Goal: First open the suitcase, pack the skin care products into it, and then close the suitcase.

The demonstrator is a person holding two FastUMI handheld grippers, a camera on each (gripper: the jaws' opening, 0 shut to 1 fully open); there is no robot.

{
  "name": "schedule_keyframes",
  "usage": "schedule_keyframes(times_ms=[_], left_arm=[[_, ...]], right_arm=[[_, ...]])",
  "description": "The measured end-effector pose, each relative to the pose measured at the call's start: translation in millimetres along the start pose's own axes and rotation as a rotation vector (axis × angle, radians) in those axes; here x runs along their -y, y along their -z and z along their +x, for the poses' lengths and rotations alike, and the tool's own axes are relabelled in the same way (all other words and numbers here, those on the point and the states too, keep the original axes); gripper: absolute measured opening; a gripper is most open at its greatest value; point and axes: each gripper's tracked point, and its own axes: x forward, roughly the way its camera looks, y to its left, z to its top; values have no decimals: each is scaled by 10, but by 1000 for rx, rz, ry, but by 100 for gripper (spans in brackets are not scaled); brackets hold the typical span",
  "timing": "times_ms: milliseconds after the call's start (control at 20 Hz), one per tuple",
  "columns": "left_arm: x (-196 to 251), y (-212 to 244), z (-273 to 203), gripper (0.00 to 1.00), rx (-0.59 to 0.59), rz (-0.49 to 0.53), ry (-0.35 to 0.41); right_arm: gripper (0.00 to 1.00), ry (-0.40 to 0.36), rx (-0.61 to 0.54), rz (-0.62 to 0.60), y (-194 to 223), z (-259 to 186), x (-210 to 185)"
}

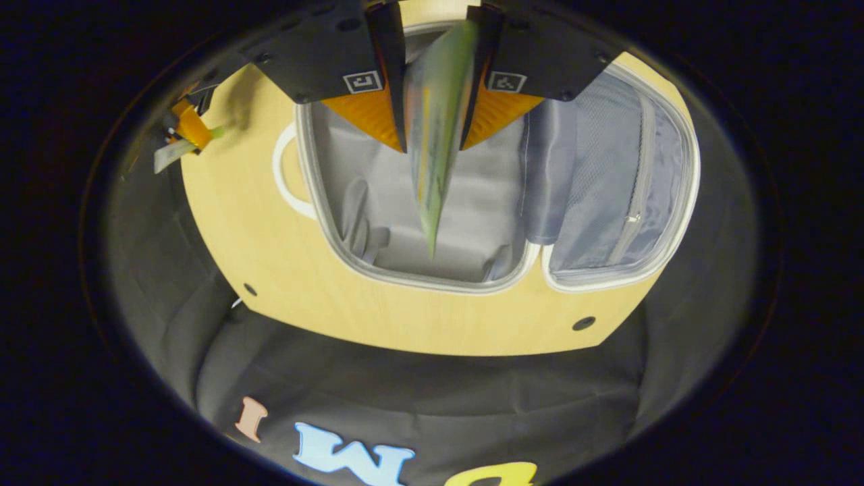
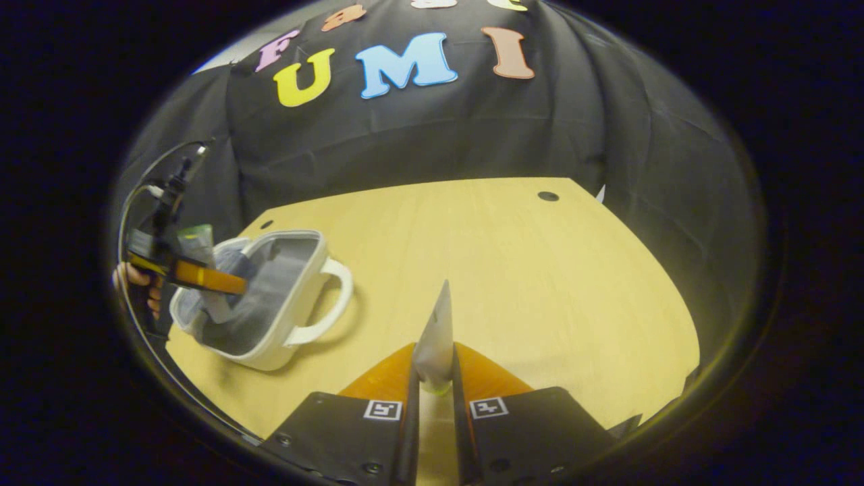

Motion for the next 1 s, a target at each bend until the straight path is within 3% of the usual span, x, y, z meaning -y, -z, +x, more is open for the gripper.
schedule_keyframes(times_ms=[100, 200, 300, 350, 600, 800, 900, 1000], left_arm=[[-58, -1, 108, 45, -17, 30, -18], [-62, -146, 69, 51, 43, 49, -12], [-102, -296, -102, 89, 125, 70, -11], [-162, -350, -217, 98, 174, 70, -13], [-715, -298, -1001, 98, 331, -36, -16], [-1563, -1, -1462, 98, 363, -149, -139], [-1938, 104, -1613, 100, 369, -201, -198], [-2302, 170, -1690, 98, 377, -254, -252]], right_arm=[[22, -61, -5, 1, -66, -88, -375], [21, -110, -9, -19, -126, -100, -727], [21, -172, -17, -24, -159, -45, -1084], [22, -198, -26, -30, -171, 7, -1249], [21, -287, -125, -126, 24, 515, -1867], [22, -277, -277, -155, 329, 931, -1982], [30, -268, -247, -140, 237, 942, -1977], [60, -269, -177, -134, 24, 859, -1996]])
